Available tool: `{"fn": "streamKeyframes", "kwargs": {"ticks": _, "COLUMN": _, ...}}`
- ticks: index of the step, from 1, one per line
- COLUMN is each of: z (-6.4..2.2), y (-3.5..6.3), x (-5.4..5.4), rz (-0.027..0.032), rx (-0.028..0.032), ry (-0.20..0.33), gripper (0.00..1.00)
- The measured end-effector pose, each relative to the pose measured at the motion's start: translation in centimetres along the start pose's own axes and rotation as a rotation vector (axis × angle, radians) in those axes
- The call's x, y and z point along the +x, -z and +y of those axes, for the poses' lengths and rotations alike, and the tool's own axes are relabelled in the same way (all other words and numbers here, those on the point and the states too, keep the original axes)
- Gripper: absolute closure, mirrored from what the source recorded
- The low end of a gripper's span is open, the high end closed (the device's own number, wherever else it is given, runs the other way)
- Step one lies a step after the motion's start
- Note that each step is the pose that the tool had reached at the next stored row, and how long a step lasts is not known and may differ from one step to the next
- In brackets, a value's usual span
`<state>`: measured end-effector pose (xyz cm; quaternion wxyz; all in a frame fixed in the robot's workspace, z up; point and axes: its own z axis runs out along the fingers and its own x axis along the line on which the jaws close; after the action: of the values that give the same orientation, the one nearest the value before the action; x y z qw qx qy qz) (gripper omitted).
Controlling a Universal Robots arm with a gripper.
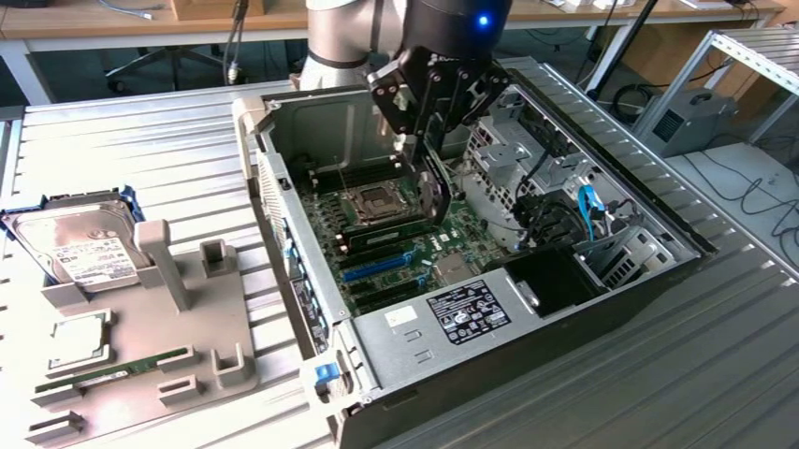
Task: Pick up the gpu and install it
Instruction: 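Pick up the gpu and move the gpu toward the slot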
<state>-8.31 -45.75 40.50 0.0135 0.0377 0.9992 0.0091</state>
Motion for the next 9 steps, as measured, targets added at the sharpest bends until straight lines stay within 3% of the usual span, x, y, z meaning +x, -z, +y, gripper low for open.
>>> {"fn": "streamKeyframes", "kwargs": {"ticks": 9, "z": 0.11, "y": -0.36, "x": -1.5, "rz": 0.0, "rx": 0.0001, "ry": 0.0, "gripper": 0.74}}
